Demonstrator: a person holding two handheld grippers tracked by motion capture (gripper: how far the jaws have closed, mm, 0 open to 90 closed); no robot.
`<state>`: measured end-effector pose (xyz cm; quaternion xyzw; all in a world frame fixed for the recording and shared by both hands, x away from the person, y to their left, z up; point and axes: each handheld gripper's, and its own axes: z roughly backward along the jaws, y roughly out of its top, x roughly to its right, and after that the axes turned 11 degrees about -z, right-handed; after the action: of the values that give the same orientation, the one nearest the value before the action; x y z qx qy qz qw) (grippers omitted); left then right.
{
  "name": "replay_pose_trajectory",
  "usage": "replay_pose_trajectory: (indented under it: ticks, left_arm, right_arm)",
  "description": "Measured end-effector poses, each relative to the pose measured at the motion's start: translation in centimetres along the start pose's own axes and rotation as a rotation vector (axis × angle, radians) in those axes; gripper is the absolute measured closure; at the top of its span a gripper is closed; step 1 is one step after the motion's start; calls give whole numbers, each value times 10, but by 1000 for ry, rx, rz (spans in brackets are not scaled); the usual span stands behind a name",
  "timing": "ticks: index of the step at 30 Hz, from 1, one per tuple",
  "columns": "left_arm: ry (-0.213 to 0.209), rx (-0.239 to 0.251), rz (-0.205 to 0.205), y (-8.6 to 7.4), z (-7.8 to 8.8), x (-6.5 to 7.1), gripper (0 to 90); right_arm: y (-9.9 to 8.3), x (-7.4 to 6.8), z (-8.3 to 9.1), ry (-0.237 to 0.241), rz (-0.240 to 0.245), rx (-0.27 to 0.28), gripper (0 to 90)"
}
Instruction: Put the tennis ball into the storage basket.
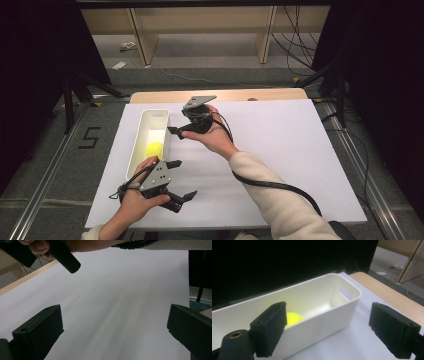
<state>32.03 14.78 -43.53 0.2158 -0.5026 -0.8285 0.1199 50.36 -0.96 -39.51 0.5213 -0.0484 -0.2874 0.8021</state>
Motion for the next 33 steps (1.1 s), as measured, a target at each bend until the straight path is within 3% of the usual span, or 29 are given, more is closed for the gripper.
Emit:
replay_pose_trajectory:
  ticks: [33]
  left_arm:
    - [7, 0, 0, 0, 1, -1, 0]
  right_arm:
    - [-14, 13, 39, -39, -18, 29, 154]
